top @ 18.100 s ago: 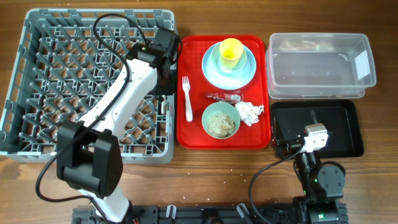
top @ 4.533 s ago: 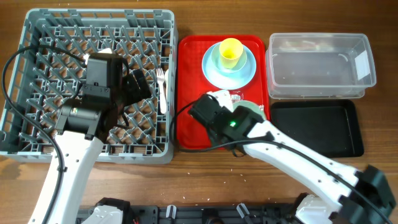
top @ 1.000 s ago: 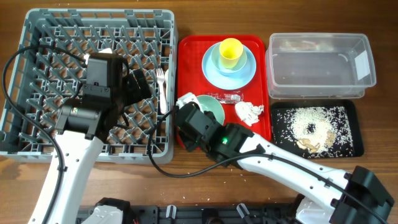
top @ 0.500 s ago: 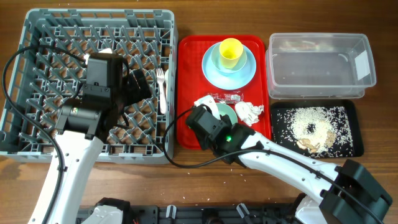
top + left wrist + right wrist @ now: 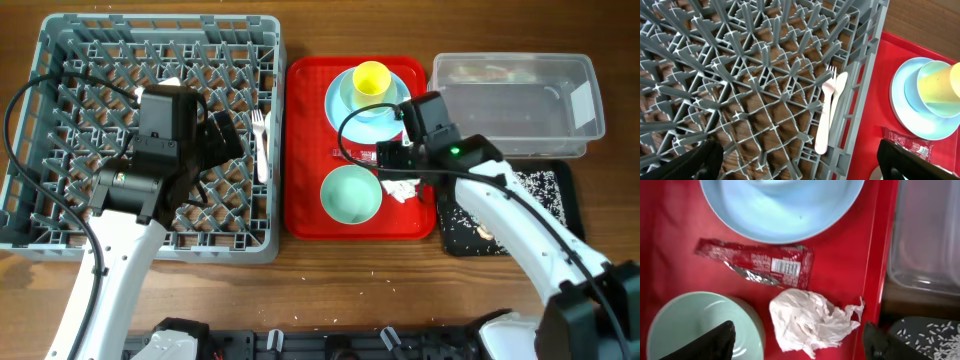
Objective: Sort waste into correct bins and load items into the dishwasher rack
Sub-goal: 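Return the emptied green bowl with the right gripper onto the red tray, then lower the right gripper onto the crumpled white tissue and grasp it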
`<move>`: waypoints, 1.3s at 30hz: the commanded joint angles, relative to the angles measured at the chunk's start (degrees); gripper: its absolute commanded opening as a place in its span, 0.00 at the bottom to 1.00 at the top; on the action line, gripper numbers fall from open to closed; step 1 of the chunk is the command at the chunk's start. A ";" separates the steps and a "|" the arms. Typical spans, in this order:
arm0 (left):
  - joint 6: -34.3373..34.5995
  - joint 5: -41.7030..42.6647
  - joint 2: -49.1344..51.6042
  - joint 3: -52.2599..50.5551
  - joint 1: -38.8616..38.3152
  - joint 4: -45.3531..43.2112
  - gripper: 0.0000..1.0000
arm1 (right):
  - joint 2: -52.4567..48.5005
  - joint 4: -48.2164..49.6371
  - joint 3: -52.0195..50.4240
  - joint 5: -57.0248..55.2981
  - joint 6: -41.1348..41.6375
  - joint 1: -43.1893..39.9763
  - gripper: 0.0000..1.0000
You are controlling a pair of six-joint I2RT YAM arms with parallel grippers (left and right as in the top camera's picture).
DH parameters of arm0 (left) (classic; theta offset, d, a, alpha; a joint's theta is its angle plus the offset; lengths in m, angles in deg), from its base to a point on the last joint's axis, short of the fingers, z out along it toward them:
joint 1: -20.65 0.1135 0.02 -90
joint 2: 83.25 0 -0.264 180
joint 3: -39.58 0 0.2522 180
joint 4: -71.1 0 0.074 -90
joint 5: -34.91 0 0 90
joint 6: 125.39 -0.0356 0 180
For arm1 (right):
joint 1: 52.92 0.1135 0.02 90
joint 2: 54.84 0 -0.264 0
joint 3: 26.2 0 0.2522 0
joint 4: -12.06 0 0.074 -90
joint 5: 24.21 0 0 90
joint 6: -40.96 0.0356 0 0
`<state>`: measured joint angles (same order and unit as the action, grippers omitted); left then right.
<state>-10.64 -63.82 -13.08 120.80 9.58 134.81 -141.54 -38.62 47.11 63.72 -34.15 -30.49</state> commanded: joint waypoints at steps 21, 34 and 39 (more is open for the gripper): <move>0.15 0.11 0.00 0.07 0.37 -0.09 1.00 | -2.36 3.85 -0.42 -2.67 -5.86 -2.05 0.89; 0.13 0.11 0.00 0.07 0.37 -0.09 1.00 | -7.54 0.68 -0.94 2.27 -5.09 -3.02 0.83; 0.13 0.11 0.00 0.07 0.37 -0.09 1.00 | -11.37 3.50 -2.67 7.67 -4.17 -3.02 0.82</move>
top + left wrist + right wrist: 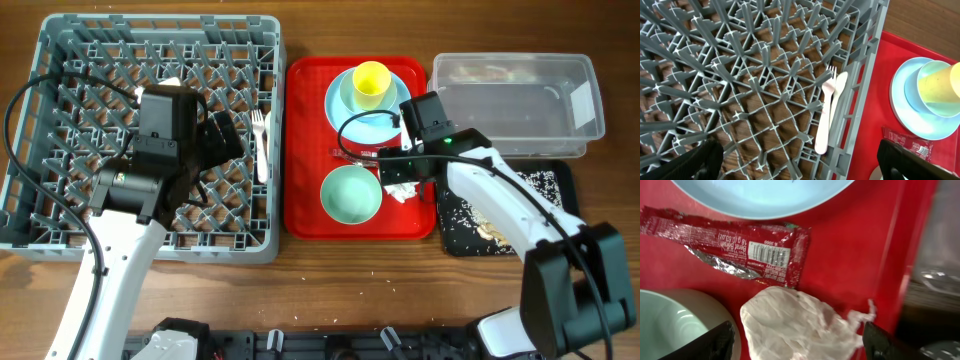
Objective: Sort waste into correct bins and load items into the dishwasher rack
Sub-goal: 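Lower the right gripper onto the crumpled white tissue and grasp it, then carry the tissue with the right gripper into the clear plastic bin, release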
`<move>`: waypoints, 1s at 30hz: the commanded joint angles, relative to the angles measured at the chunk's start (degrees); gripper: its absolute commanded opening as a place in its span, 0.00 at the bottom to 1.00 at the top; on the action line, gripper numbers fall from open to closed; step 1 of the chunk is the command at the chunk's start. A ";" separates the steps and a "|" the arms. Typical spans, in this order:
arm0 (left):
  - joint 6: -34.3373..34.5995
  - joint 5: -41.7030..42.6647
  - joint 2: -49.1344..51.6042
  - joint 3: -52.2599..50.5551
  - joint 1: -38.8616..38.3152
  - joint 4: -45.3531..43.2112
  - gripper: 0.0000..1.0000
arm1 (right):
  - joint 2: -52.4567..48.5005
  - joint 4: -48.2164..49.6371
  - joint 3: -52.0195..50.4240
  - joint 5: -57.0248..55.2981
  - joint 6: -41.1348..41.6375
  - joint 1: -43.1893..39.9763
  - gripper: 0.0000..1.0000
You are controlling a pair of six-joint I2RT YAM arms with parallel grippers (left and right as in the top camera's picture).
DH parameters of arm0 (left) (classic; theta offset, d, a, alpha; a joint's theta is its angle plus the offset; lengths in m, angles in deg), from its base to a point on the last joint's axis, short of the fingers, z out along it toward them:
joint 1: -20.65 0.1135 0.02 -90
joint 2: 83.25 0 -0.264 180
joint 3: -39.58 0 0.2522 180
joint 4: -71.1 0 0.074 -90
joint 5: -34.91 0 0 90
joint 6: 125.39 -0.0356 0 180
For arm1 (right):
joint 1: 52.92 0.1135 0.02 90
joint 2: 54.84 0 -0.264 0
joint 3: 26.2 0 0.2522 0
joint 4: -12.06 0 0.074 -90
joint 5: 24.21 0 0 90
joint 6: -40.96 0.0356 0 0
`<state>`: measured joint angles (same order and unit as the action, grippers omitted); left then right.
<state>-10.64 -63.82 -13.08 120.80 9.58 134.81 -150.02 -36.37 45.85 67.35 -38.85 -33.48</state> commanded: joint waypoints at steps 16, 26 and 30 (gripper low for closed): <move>0.15 0.11 0.00 0.07 0.37 -0.09 1.00 | 13.38 -10.21 19.39 -22.97 7.52 -7.32 0.04; 0.15 0.11 0.00 0.07 0.37 -0.09 1.00 | 0.50 -4.42 17.40 -8.83 3.96 -28.44 0.33; 0.13 0.11 0.00 0.07 0.37 -0.11 1.00 | 2.14 -5.49 19.28 -7.06 3.26 -29.97 0.82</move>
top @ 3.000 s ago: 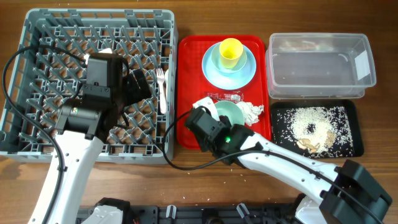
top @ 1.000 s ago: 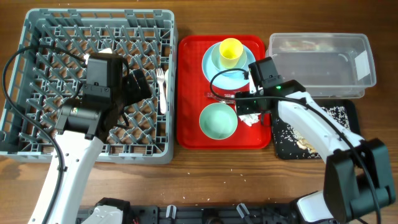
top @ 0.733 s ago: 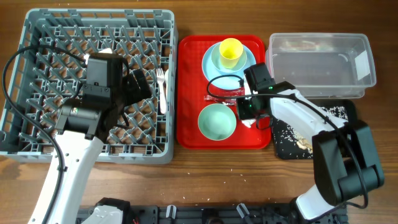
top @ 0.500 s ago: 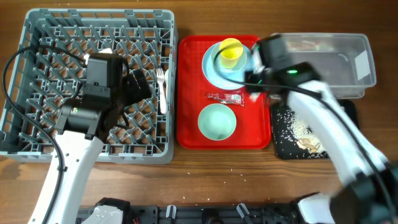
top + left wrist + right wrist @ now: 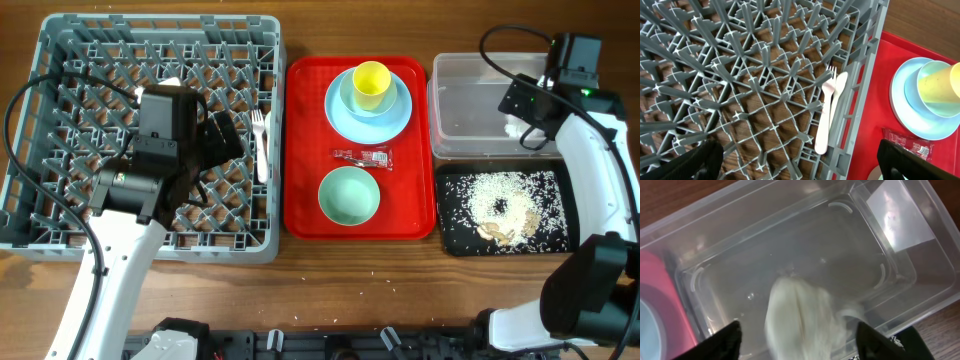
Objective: Sort waste into correct bins and load items into the dishwasher rack
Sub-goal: 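Carry the tissue with the right gripper into the clear plastic bin, release, then push the green bowl leftward across the red tray with the right gripper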
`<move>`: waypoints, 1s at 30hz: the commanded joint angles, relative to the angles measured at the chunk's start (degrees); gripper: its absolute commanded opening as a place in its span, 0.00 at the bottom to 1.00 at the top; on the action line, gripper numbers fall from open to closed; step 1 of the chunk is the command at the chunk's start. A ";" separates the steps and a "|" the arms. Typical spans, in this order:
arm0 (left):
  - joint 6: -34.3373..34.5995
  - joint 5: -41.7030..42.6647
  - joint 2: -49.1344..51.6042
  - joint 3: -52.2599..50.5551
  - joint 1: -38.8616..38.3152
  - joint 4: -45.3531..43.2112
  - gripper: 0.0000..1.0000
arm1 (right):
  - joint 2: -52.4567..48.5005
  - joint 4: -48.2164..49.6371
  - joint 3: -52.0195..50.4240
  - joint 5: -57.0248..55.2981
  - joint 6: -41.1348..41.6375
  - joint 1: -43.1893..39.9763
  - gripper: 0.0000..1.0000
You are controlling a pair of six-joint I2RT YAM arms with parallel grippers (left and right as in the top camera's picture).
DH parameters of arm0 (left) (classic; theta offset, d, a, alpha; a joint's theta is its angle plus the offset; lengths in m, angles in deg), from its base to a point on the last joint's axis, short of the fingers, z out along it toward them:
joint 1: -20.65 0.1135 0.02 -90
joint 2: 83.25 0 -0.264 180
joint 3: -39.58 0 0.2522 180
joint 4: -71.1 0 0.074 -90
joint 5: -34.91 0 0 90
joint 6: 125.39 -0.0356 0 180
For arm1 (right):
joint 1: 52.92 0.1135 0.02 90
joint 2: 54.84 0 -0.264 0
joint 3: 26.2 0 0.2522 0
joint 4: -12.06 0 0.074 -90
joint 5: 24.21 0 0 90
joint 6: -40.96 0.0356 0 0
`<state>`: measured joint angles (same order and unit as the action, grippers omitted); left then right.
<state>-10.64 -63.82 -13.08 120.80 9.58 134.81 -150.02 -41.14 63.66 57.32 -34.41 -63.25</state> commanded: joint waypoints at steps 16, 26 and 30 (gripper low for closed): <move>0.15 0.11 0.00 0.07 0.37 -0.09 1.00 | 16.04 -14.19 7.23 21.49 -4.22 8.26 0.98; 0.15 0.11 0.00 0.07 0.37 -0.09 1.00 | -4.48 -22.71 6.64 10.80 1.40 30.40 0.04; 0.15 0.11 0.00 0.07 0.37 -0.11 1.00 | -11.69 -23.91 5.73 11.30 3.63 32.70 0.04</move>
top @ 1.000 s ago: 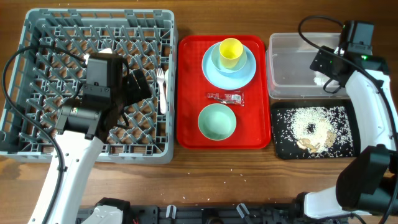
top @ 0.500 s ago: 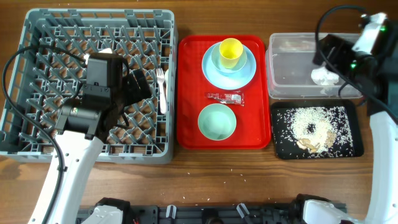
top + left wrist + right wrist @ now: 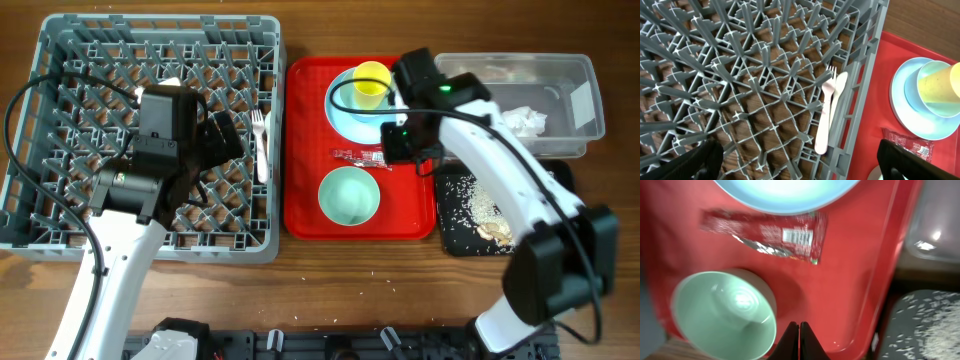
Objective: Sort waste into correct bins and load items into the dishwasher rack
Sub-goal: 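Push the green bowl leftward across the red tray with the right gripper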
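Observation:
On the red tray (image 3: pixel 305 130) lie a red foil wrapper (image 3: pixel 765 232), a green bowl (image 3: pixel 725 312) and a blue plate (image 3: pixel 352 110) carrying a yellow cup (image 3: pixel 371 79). My right gripper (image 3: pixel 799 341) hangs shut and empty above the tray, between the bowl and the tray's right rim, just below the wrapper. A crumpled white napkin (image 3: pixel 522 120) rests in the clear bin (image 3: pixel 510 62). A white fork and spoon (image 3: pixel 829 114) lie in the grey dishwasher rack (image 3: pixel 60 120). My left gripper (image 3: pixel 797 156) is open above the rack's right side.
A black tray (image 3: pixel 470 215) strewn with rice sits in front of the clear bin, right of the red tray. The rack fills the table's left half. Bare wood runs along the front edge.
My right gripper was over the clear bin with the napkin below it. Now it is back over the red tray, shut and empty, and the napkin lies in the bin. The left arm is unchanged.
My right gripper first stood open over the napkin beside the wrapper on the red tray, then closer to it. Then it was over the clear bin with the napkin. Now the napkin lies in the bin and the gripper is over the tray.

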`<move>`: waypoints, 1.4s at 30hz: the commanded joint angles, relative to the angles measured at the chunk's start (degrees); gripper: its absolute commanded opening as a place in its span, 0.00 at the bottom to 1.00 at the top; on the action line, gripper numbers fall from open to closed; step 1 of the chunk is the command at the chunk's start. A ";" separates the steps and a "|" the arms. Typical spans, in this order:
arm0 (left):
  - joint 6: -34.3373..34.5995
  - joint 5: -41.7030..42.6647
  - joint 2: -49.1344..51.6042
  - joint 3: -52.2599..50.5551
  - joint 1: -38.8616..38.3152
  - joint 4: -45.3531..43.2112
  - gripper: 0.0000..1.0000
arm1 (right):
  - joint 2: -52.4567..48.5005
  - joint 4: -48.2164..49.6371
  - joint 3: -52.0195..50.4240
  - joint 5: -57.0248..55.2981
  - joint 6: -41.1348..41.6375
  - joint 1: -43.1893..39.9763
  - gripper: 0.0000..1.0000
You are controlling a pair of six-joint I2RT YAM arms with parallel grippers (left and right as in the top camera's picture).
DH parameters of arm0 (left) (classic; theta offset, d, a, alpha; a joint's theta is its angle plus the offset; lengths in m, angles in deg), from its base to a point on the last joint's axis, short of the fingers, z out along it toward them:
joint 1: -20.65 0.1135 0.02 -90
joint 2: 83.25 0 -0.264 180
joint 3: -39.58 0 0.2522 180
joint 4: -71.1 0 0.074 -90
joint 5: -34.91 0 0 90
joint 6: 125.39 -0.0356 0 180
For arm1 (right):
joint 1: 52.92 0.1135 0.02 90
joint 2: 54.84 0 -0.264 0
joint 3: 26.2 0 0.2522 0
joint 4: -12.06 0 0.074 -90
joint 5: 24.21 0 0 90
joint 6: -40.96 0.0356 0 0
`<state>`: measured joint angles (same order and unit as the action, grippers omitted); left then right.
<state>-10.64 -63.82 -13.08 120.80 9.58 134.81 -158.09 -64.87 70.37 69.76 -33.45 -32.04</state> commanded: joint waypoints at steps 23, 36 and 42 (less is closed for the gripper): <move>0.15 0.11 0.00 0.07 0.37 -0.09 1.00 | -0.81 8.28 -3.91 4.96 -0.09 -0.59 0.06; 0.15 0.11 0.00 0.07 0.37 -0.09 1.00 | -0.79 10.62 -12.74 12.20 0.09 7.02 0.06; 0.13 0.11 0.00 0.07 0.37 -0.09 1.00 | -0.79 14.05 -12.72 17.31 -2.62 7.23 0.06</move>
<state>-10.64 -63.82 -13.08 120.80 9.58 134.81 -159.94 -52.81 57.87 81.30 -32.88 -24.89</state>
